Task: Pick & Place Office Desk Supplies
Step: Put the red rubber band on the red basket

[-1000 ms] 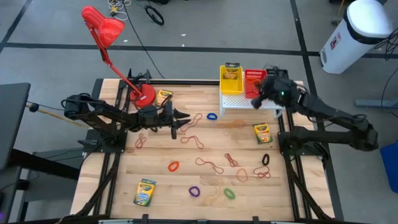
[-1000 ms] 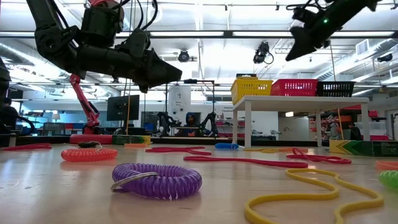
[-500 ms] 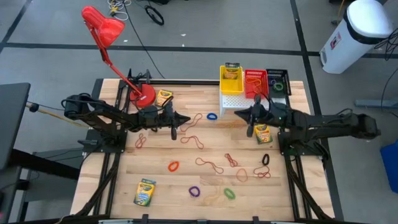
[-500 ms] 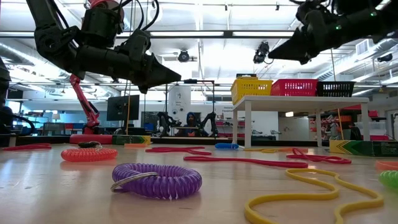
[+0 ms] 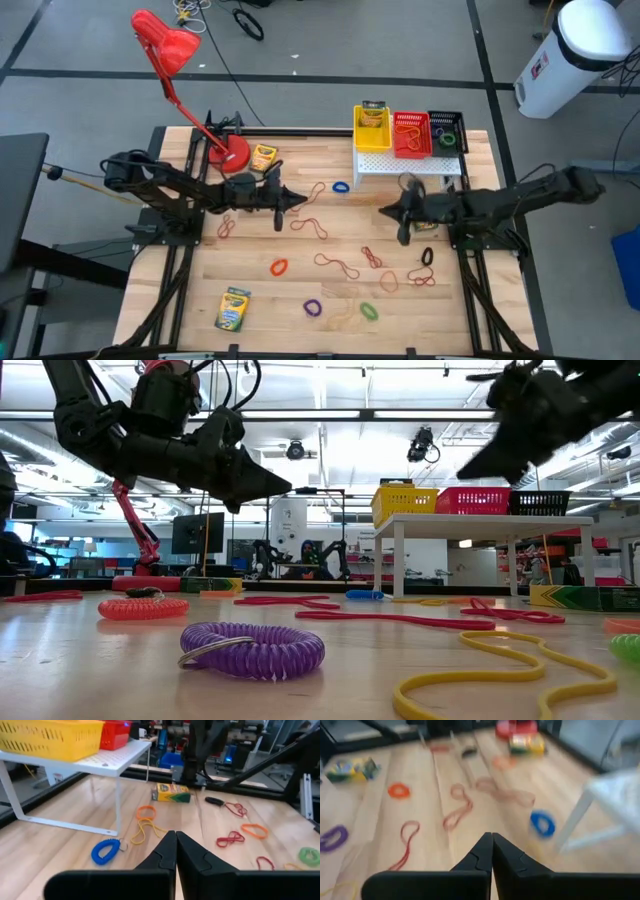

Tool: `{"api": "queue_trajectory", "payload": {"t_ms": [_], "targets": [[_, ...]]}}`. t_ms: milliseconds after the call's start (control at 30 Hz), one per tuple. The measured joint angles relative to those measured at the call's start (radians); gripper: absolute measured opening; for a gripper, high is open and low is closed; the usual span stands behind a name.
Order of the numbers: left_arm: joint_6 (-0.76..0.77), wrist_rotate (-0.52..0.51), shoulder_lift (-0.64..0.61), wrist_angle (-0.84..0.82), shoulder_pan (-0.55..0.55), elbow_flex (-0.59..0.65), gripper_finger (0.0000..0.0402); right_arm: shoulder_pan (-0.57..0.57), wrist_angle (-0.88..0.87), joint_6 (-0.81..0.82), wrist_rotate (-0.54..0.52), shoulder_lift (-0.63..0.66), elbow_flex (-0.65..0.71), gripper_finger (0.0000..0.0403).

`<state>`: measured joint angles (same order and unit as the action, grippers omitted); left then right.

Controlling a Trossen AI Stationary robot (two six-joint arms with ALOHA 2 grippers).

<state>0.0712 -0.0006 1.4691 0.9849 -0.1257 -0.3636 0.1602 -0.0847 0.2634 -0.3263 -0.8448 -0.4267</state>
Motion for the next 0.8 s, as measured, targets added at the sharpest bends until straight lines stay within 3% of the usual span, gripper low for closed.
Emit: {"api": "queue_trajectory", "payload": {"t_ms": [200, 400, 633, 800], "targets": [[-0.011, -0.061, 0.064, 0.04, 0.009, -0.015, 0.0018, 0.181, -0.019, 0.275, -0.042, -0.195, -0.007, 0.0024], [-0.05, -0.059, 0.131, 0.04, 0.008, -0.064, 0.0016, 0.282, -0.056, 0.497, -0.078, -0.408, -0.077, 0.0075], [-0.099, -0.052, 0.173, 0.038, 0.022, -0.08, 0.0012, 0.345, -0.228, 0.53, -0.081, -0.637, -0.253, 0.0152], [-0.133, -0.052, 0.173, 0.034, 0.053, -0.079, 0.0012, 0.346, -0.291, 0.511, -0.073, -0.769, -0.34, 0.0168]]}}
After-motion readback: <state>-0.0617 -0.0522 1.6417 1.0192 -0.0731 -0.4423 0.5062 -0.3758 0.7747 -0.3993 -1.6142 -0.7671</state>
